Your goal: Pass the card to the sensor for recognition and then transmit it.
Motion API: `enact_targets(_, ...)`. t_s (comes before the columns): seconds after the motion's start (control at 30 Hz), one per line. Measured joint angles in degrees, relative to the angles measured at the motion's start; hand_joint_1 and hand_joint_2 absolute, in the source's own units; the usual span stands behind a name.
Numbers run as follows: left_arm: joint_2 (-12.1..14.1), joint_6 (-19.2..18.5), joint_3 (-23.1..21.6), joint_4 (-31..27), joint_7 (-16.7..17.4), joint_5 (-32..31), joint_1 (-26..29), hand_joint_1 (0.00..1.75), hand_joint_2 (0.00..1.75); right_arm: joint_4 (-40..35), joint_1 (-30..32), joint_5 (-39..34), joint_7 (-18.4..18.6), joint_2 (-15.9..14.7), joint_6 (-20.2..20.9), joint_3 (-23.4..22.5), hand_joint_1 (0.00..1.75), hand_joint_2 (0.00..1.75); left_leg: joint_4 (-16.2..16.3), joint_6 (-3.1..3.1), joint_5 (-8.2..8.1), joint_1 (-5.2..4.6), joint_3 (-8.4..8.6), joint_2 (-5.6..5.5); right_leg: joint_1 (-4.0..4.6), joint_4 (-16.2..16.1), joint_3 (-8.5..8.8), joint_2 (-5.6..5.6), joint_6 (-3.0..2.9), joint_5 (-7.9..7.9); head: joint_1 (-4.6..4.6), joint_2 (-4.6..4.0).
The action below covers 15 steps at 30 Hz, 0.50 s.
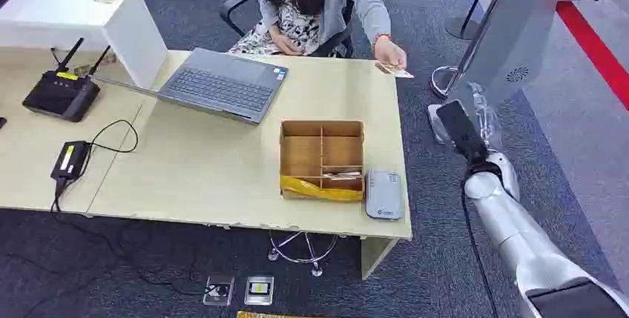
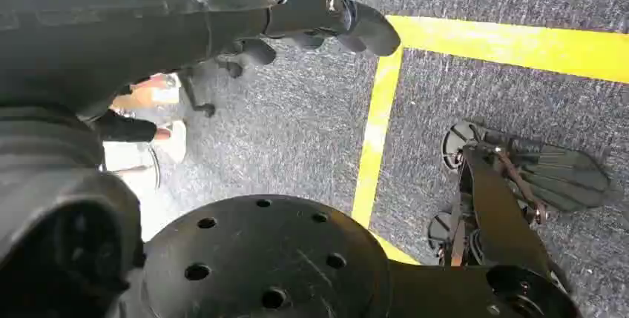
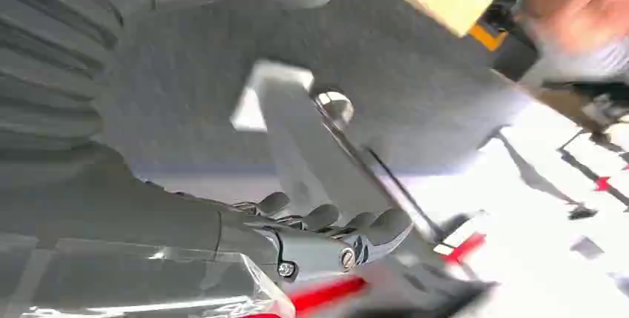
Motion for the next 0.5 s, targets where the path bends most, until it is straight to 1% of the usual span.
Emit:
enact_targets(0.1,0.07,-0.2,-0.24,0.0,0.02,-0.33,-0.07,0.0,0.0,-1.42,-1.12,8.94,3.05,1.97,-3.29,6.44,0.0,1.75,0.0,0.0,0.0,0.03,0.03,0.01,0.04,0.0,-0.01,0.0,0.0,0.0,-0.02,-0.02)
enact_targets(0.17,0.11,-0.28,-0.33,0.0,0.0,-0.44,-0.06,0.0,0.0,-1.62,-1.65,12.36,4.57,3.23,-4.55,10.56,0.0,1.75,0.0,-0.01,0.01,0.04,0.03,-0.01,0.06,0.0,0.0,-0.06,-0.01,-0.01,-0.02,0.0)
enact_targets(0.23,0.13,-0.37,-0.59,0.0,0.0,-0.44,-0.05,0.0,0.0,-1.6,-1.85,15.27,6.15,4.31,-5.8,13.58,0.0,1.75,0.0,-0.01,0.01,0.04,0.01,-0.03,0.06,-0.01,0.0,-0.08,-0.01,-0.01,0.0,-0.02)
enact_targets(0.33,0.22,-0.44,-0.68,0.0,0.02,-0.44,-0.05,0.0,0.0,-1.6,-1.96,16.74,7.28,5.09,-7.09,17.23,0.0,1.75,0.0,-0.01,0.01,0.04,0.02,0.0,0.05,-0.02,-0.01,-0.01,-0.01,-0.01,0.0,-0.02)
enact_targets(0.5,0.44,-0.5,-1.18,0.0,0.0,-0.44,0.0,0.0,0.0,-1.53,-1.96,16.41,7.57,5.64,-7.44,20.47,0.0,1.75,0.01,-0.01,0.0,0.02,0.01,0.0,0.04,-0.05,-0.01,-0.03,-0.01,-0.01,0.0,-0.02)
